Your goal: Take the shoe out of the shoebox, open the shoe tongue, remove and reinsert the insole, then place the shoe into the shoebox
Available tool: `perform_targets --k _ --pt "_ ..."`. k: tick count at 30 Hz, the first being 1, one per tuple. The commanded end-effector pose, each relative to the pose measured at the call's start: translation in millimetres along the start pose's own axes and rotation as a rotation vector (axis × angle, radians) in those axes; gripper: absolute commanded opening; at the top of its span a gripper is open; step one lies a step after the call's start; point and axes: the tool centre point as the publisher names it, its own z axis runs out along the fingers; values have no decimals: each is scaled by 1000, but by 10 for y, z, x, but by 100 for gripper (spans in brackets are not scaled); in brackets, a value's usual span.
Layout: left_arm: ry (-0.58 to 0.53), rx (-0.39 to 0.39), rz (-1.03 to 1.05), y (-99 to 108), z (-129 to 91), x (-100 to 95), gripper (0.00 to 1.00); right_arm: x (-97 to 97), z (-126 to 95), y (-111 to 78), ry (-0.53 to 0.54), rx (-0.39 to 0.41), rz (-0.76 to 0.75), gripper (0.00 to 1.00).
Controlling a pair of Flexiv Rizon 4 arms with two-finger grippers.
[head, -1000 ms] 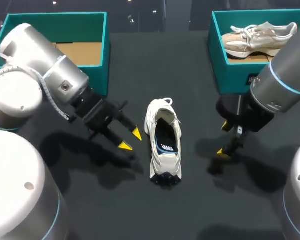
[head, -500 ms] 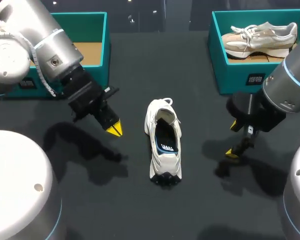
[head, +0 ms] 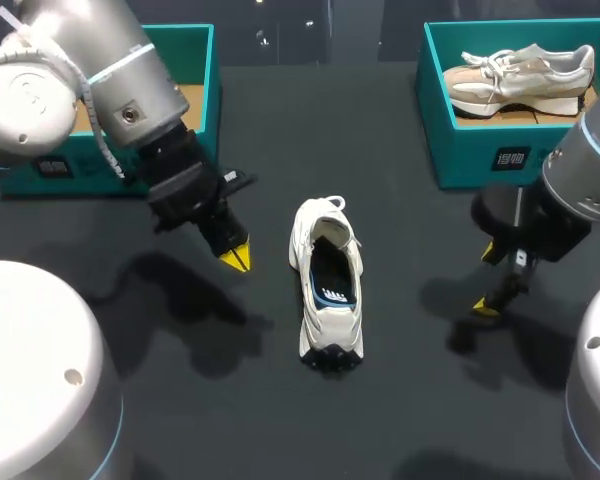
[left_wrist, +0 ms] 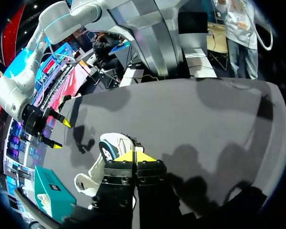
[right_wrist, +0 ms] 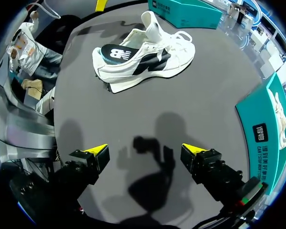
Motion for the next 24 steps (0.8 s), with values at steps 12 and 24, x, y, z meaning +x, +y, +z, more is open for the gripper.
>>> perform_targets --k 12,24 --pt "236 -74 131 -8 261 -509 0 33 -174 -295 -12 -19 21 100" --pt "268 -137 112 89 411 -663 0 33 -174 -295 -12 -19 21 100"
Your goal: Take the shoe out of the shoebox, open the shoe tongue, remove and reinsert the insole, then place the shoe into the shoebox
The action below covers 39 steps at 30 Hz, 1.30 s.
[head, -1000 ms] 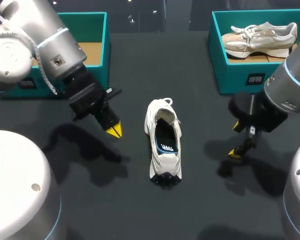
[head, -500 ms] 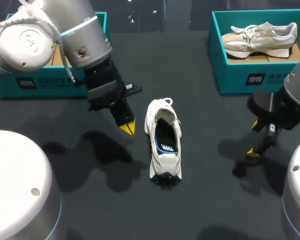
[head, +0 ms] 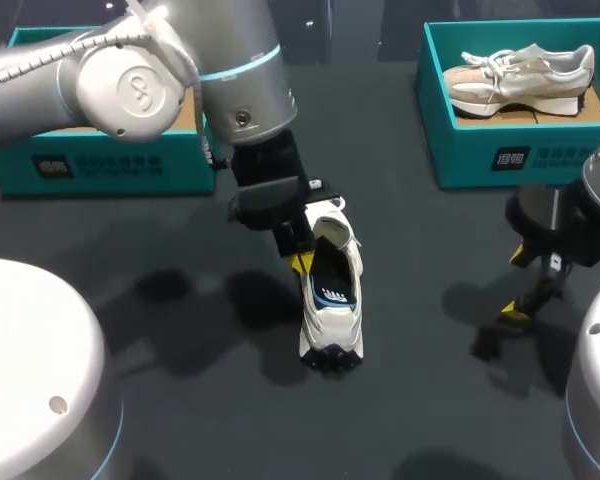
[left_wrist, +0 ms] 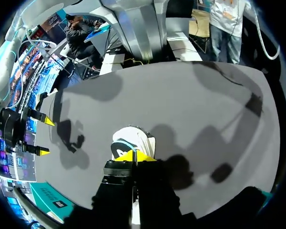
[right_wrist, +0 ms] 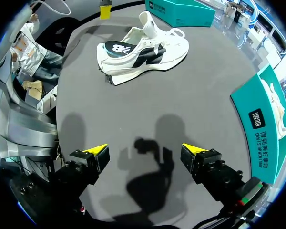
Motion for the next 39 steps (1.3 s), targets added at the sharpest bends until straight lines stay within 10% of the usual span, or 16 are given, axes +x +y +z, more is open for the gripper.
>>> perform_targets --k 1,32,39 --pt "35 3 2 23 1 -33 0 15 -7 -11 -3 1 0 100" --pt "133 -8 -29 123 799 7 0 15 -7 -11 -3 1 0 100" --pt "112 -29 -22 96 670 10 0 15 -7 -11 -3 1 0 100"
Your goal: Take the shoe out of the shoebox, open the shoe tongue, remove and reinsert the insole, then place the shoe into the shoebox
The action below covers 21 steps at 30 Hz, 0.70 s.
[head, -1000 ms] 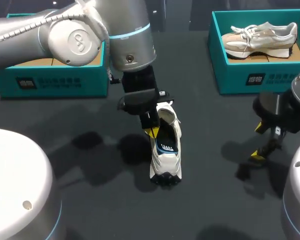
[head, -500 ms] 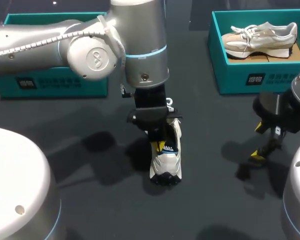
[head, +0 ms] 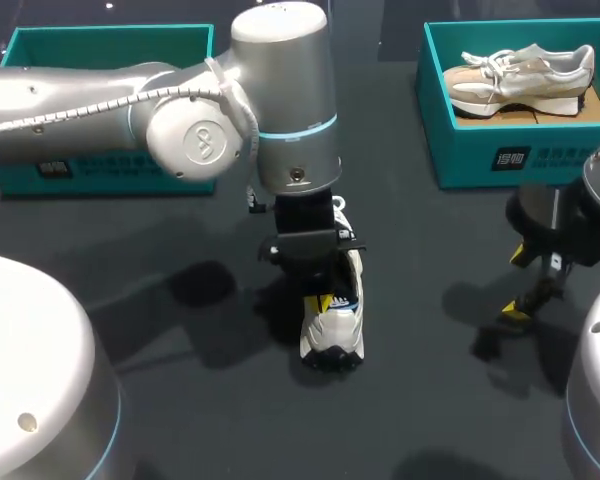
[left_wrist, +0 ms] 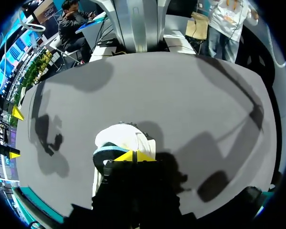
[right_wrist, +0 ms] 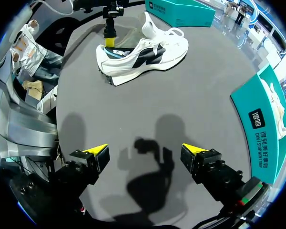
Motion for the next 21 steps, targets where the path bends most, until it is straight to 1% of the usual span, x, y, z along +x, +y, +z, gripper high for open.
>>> perform_targets --k 1,5,12,16,21 --pt "-20 -28 5 -57 -129 19 0 17 1 -10 -3 0 0 100" --pt "-32 -38 6 -54 -184 -63 0 17 1 -10 -3 0 0 100" --pt "-24 -36 0 -13 -15 -210 0 17 1 -10 -3 0 0 100" --pt "-4 -27 -9 27 122 -212 0 17 1 -10 -3 0 0 100" --pt "14 -22 -11 57 291 -137 0 17 1 -10 -3 0 0 100"
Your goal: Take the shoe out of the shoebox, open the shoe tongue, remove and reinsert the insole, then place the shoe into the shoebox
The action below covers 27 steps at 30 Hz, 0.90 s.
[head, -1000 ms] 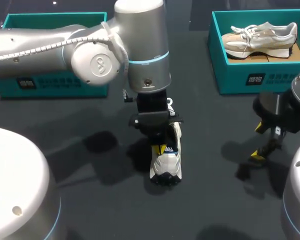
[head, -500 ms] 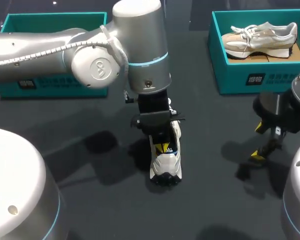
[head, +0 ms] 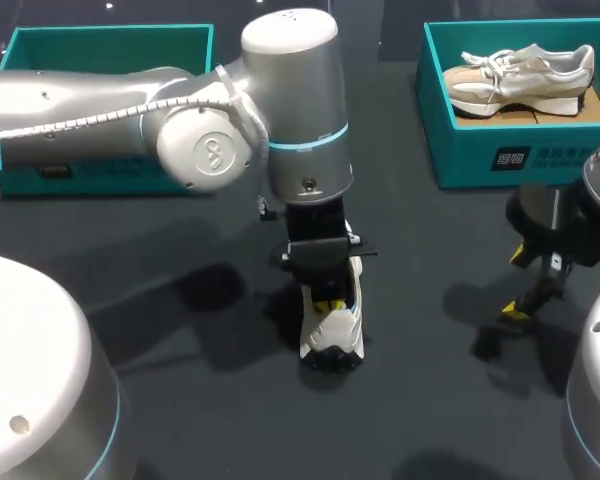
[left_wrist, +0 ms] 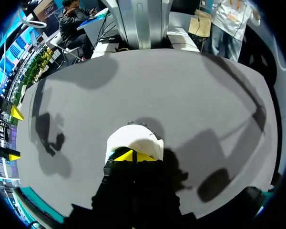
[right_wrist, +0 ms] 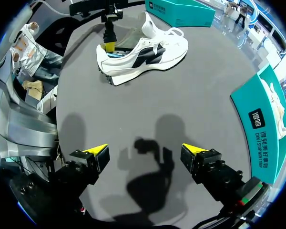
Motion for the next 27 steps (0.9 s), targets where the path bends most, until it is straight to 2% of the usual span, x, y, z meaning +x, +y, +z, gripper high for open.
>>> perform_targets --k 1,6,9,16,18,27 --pt "11 5 -5 60 194 -14 0 17 -2 -8 -3 1 0 100" --pt "18 -1 -19 110 320 47 0 17 -2 -8 -3 1 0 100" --pt "29 -35 -28 139 348 59 0 17 -2 -8 -3 1 0 100" --pt "-34 -86 4 57 77 13 0 17 -2 -8 -3 1 0 100" --pt "-41 -87 12 37 58 -20 0 17 -2 -8 -3 1 0 100" --pt "74 -70 -9 175 383 -44 0 17 -2 -8 -3 1 0 100"
